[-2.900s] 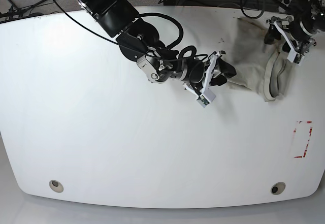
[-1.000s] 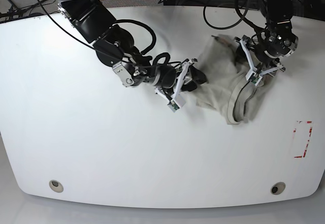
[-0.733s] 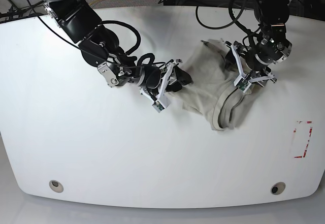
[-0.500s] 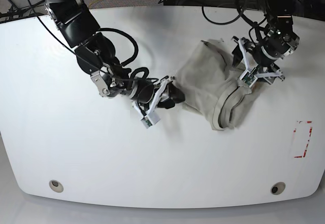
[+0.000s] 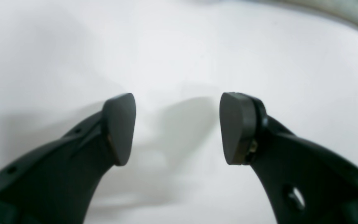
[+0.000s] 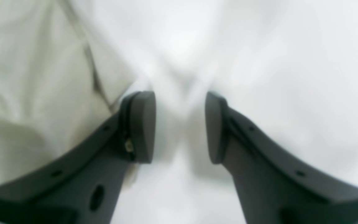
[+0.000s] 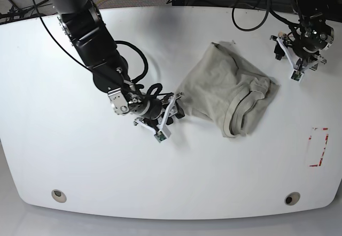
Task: Fold the T-shirt properly
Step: 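Pull the shirt corners with both grippers to square the folded shirt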
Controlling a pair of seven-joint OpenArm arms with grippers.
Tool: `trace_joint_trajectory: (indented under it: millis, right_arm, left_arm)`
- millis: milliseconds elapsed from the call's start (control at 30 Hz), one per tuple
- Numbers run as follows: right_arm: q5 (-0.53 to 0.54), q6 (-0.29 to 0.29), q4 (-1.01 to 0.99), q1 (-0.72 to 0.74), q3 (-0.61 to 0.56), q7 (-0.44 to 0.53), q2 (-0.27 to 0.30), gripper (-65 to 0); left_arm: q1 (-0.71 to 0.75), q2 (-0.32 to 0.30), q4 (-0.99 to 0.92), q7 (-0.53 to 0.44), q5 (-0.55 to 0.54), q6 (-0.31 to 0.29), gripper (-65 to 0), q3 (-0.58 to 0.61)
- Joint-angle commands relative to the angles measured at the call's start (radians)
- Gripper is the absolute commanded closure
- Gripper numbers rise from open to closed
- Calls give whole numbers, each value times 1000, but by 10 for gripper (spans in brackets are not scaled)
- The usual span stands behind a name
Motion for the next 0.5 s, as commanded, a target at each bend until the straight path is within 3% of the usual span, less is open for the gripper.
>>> trace_joint_trajectory:
  millis: [0, 267, 467]
  right_arm:
    - [-45, 5, 17, 27, 7, 27, -23, -239]
    - [-59, 7, 21, -19, 5, 27, -31, -239]
    - [-60, 71, 109, -101, 5, 22, 0, -239]
  left_arm:
    - [-56, -15, -40, -23, -12, 4, -390, -4]
    - [-251, -24, -256, -23, -12, 4, -390, 76]
    - [-337, -24, -342, -25, -13, 4, -390, 162]
